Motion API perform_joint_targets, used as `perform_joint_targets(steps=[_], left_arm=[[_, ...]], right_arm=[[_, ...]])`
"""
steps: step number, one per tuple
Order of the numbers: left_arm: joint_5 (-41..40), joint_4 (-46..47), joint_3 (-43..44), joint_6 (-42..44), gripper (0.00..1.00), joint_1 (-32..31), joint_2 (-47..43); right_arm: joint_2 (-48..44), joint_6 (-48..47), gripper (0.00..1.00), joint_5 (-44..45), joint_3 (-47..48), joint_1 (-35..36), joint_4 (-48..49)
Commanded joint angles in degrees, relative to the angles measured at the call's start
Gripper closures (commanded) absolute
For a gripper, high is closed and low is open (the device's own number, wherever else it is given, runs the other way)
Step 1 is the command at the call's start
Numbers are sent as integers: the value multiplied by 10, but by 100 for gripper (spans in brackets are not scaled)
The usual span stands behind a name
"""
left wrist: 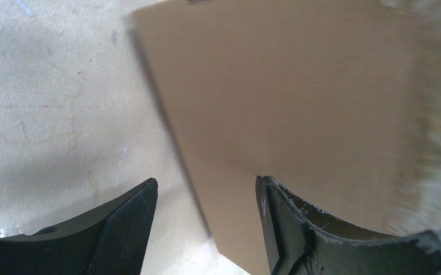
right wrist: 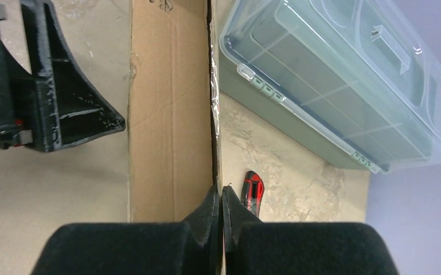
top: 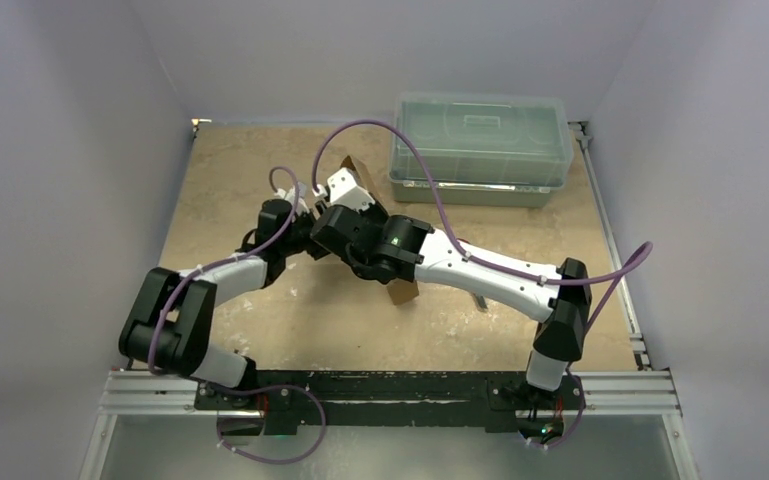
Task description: Unpack the express box
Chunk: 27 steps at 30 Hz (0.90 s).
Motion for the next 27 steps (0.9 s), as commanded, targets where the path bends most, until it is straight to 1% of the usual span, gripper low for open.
perform_joint_targets(steps=[1, 3, 5, 10, 14, 16, 19, 24, 27], left_arm=[[5, 61, 16, -21, 37, -3, 43], [-5, 46, 13, -12, 37, -3, 27], [-17, 4, 10, 10, 37, -3, -10], [-33, -161, 22, 83, 33, 3, -127], [-21, -223, 31, 80, 32, 11, -212], [-10, -212, 46, 60, 31, 10, -224], [11, -163, 66, 24, 30, 6, -206], [-13, -153, 83, 16, 30, -15, -167], [-22, -128, 85, 13, 30, -26, -153]], right_arm=[[-9, 27, 100, 37, 33, 11, -15], [-8, 32, 100, 43, 27, 11, -20], [-7, 36, 100, 45, 22, 11, -20], [-17, 20, 100, 40, -4, 11, 8], [-25, 16, 100, 40, -22, 11, 21], [-27, 15, 100, 38, -25, 11, 23], [-31, 16, 100, 35, -26, 11, 24], [-33, 16, 100, 33, -22, 11, 25], [-33, 20, 100, 29, -21, 11, 24]])
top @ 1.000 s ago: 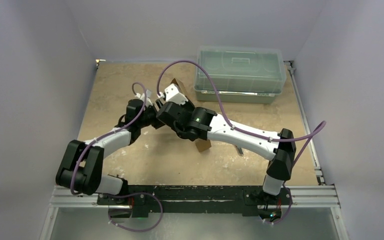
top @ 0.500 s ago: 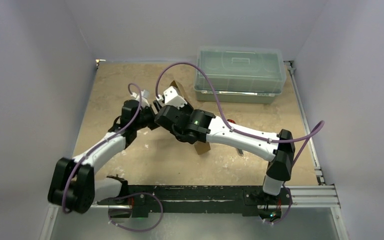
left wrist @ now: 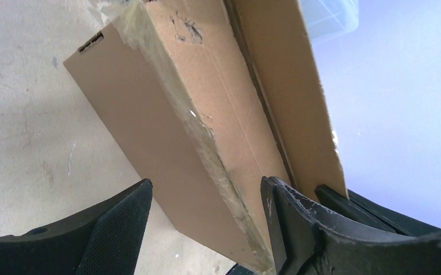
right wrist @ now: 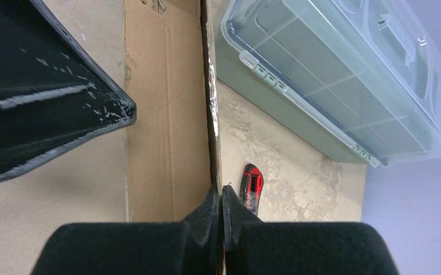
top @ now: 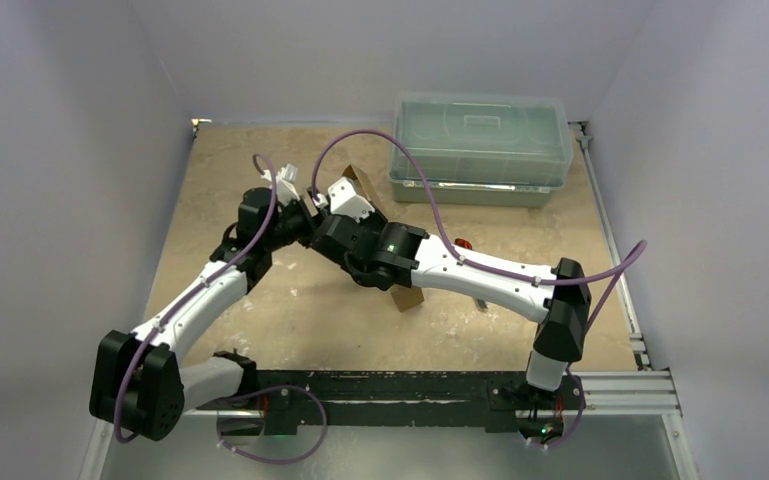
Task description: Unpack the express box
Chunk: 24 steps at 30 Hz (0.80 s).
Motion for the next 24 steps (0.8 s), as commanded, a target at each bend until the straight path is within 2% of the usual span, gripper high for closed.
perform_joint_targets(steps=[1, 10, 17, 24], left_arm=[[-16, 37, 25, -10, 30, -17, 20], [-36, 60, 7, 9, 29, -37, 71], [-76, 39, -38, 27, 31, -37, 45], [-82, 30, -53, 37, 32, -37, 48]], right_arm=[[-34, 7, 100, 18, 9, 1, 24], [-30, 7, 100, 18, 17, 1, 15], [-47, 7, 100, 6, 6, 0, 26], [-71, -2, 100, -5, -12, -1, 51]])
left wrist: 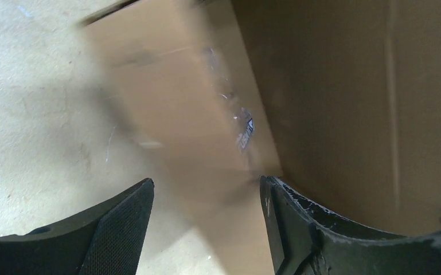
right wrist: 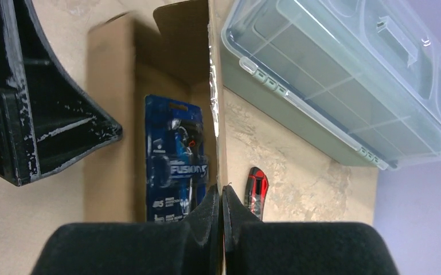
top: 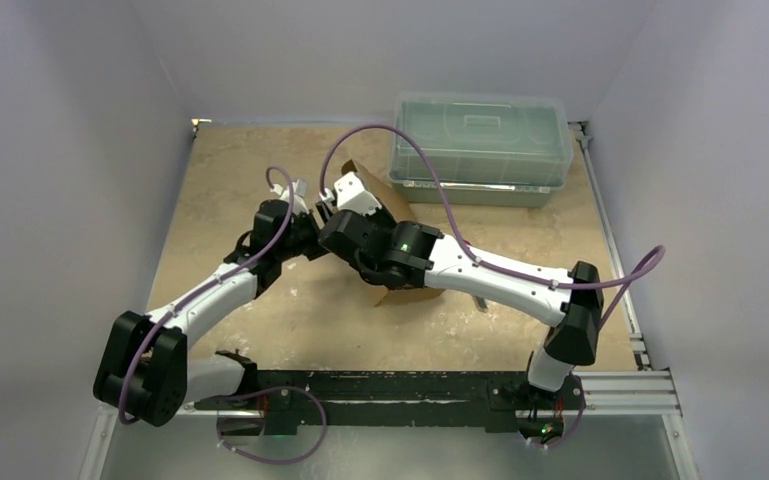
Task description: Unpack the express box
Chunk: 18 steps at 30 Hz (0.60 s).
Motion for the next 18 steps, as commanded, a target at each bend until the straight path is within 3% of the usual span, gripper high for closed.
perform_joint_targets(steps=[1, 9, 18], left_arm=[[-23, -11, -12, 26, 33, -2, -3], [-40, -44, -3, 42, 32, -2, -22], [-105, -188, 63, 40, 33, -1, -66]], right_arm=[[-46, -1, 100, 12, -1, -1, 37], [-57, -2, 100, -5, -20, -5, 52], [-60, -2, 100, -8, -29, -11, 52]])
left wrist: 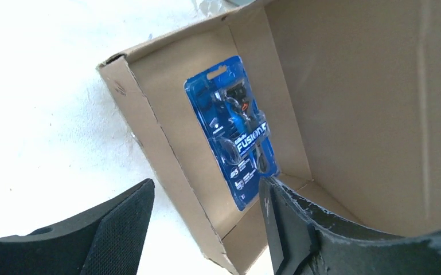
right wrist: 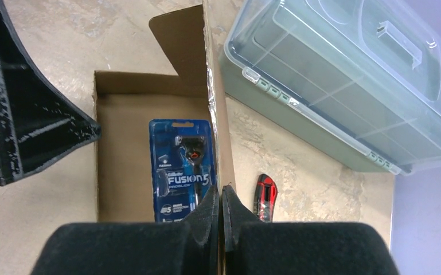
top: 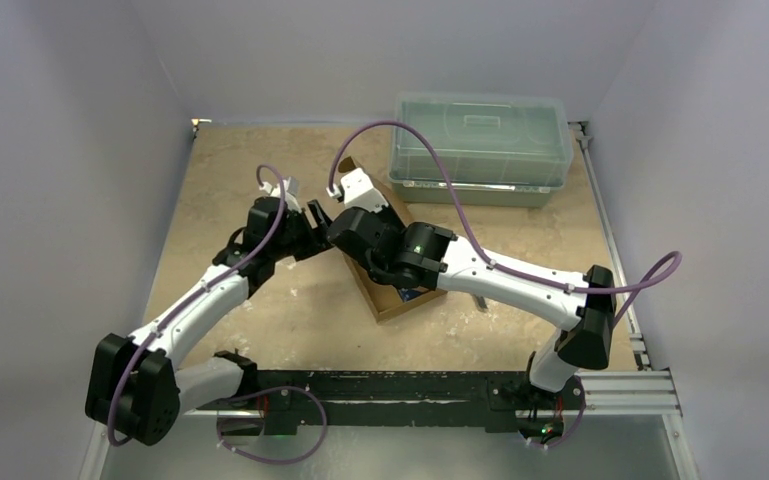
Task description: Unpack the express box
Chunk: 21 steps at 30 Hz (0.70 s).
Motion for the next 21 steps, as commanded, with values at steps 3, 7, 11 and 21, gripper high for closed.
perform_joint_targets(steps=[3, 7, 11, 21], left_arm=[[-26, -52, 42, -28, 36, -2, -9], [4, -39, 52, -52, 39, -3, 29], [32, 12, 40, -79, 39, -14, 64], [-35, 3, 43, -31, 39, -61, 144]], right_arm=[[-19, 1, 100, 1, -6, -10, 9], [-18, 1, 100, -4, -3, -11, 10], [-20, 1, 100, -10, 0, -11, 10], [-34, 5, 100, -33, 5, -11, 10]])
